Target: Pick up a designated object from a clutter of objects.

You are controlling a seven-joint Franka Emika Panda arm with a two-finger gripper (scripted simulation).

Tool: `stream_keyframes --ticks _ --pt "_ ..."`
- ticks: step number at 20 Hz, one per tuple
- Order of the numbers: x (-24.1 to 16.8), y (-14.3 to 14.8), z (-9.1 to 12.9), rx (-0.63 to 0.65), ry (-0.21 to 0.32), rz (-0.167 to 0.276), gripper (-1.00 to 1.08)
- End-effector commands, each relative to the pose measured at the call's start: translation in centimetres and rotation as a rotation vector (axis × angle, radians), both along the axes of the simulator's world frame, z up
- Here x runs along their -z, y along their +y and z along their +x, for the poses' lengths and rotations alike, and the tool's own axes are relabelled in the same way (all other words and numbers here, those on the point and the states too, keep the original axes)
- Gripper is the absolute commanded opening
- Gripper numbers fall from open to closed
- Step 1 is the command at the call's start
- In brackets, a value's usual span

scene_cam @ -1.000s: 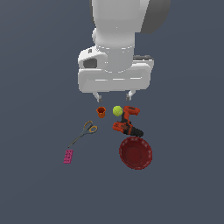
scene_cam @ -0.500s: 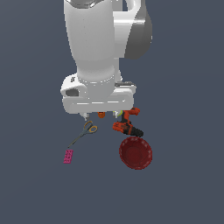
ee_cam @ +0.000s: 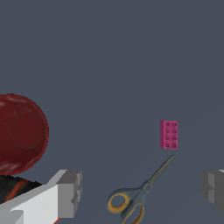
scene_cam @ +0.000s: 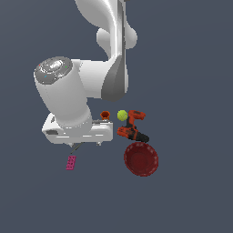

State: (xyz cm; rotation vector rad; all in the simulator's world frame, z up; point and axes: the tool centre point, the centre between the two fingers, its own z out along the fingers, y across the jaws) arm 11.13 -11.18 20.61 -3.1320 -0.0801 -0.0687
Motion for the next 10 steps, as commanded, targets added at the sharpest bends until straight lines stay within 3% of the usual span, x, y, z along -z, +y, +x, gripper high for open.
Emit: stream_keyframes --ticks 1,10 --pt "2.5 -2.0 0.6 0.006 0.007 0.0 1.0" --pt "10.3 -8.1 1.2 0.024 0.031 -0.005 1.0"
